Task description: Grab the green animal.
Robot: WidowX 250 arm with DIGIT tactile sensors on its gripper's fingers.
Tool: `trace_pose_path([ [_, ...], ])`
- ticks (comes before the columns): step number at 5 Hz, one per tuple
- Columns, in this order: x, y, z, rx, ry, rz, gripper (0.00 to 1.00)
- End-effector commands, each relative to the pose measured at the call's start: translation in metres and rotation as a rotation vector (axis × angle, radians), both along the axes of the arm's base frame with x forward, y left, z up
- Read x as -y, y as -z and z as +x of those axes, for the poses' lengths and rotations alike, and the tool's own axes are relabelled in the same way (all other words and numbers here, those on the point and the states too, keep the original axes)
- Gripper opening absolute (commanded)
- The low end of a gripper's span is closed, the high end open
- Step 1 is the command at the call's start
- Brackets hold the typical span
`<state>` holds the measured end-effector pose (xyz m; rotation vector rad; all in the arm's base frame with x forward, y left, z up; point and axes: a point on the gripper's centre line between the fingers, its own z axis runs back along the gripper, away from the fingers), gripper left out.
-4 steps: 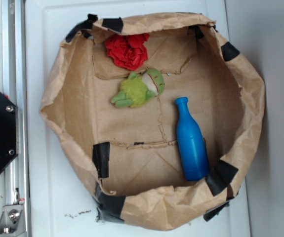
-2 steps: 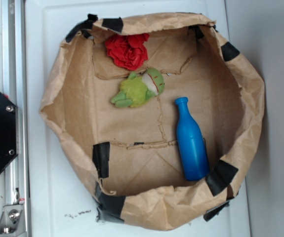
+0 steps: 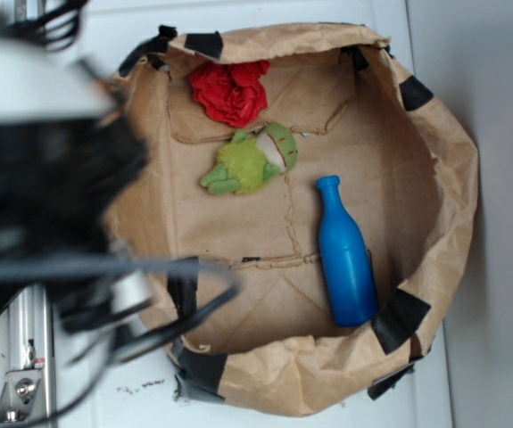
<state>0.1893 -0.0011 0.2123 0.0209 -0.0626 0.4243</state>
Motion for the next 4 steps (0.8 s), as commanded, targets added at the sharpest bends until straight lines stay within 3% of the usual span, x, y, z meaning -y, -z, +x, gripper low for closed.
trace_pose_path([
  [1, -0.023, 0.042, 0.062, 0.075, -0.078, -0.055, 1.0],
  [3, -0.015, 0.084, 0.088, 0.089, -0.007, 0.003, 1.0],
  [4, -0.014, 0.095, 0.086, 0.08, -0.006, 0.025, 1.0],
])
